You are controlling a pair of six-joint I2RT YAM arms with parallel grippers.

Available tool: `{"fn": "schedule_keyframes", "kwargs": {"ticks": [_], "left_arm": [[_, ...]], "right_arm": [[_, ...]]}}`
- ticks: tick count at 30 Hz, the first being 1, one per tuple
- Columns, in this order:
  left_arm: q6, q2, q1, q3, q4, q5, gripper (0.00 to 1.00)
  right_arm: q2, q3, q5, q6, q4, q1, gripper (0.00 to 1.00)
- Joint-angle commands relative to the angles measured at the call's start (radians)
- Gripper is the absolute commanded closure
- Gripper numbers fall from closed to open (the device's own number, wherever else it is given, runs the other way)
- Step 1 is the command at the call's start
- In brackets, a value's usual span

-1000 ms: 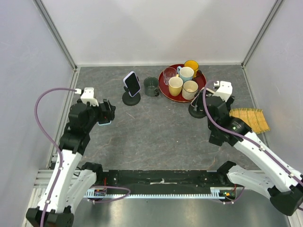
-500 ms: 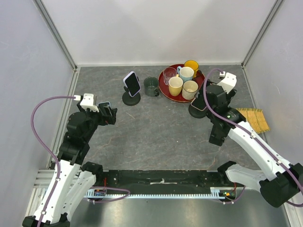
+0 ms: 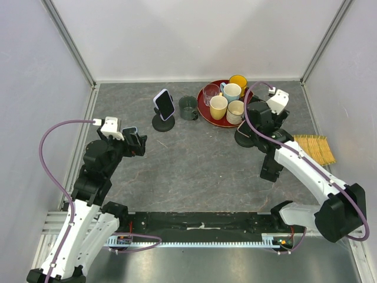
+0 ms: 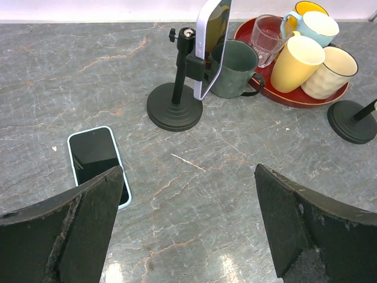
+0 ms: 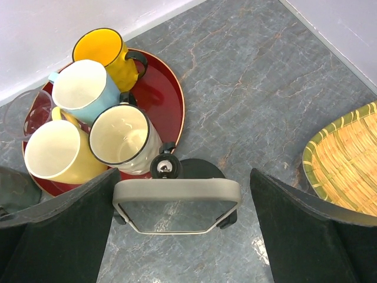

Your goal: Remove the phone from the phone stand

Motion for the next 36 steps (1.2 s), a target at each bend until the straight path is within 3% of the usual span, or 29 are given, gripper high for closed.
{"fn": "schedule_keyframes", "kwargs": {"ticks": [1,9,14,19,22,27,36], "left_arm": [[0.021,0.000,-0.004,0.003,0.039,0.011,0.02],[0.021,0.012,-0.006,0.003,0.039,0.017,0.02],[0.021,0.020,-0.007,0.003,0.039,0.019,0.02],[0.020,0.026,-0.006,0.001,0.041,0.040,0.02],[0.021,0.035,-0.006,0.001,0.044,0.056,0.02],[0.023,0.041,-0.007,-0.002,0.053,0.097,0.02],[0.024,0.061,-0.007,-0.003,0.062,0.166,0.04]], "right_arm": [[0.019,-0.011,0.003,0.004,0.070,-0.007,0.02],[0.010,-0.033,-0.013,-0.005,0.073,-0.008,0.11],[-0.011,-0.055,-0.036,-0.029,0.073,-0.007,0.24],[-0.060,-0.066,-0.105,-0.094,0.071,-0.008,0.42],[-0.094,-0.072,-0.177,-0.163,0.070,-0.005,0.55],[-0.161,-0.075,-0.334,-0.273,0.062,0.009,0.67],[-0.205,-0.060,-0.656,-0.378,0.067,0.065,0.71]]}}
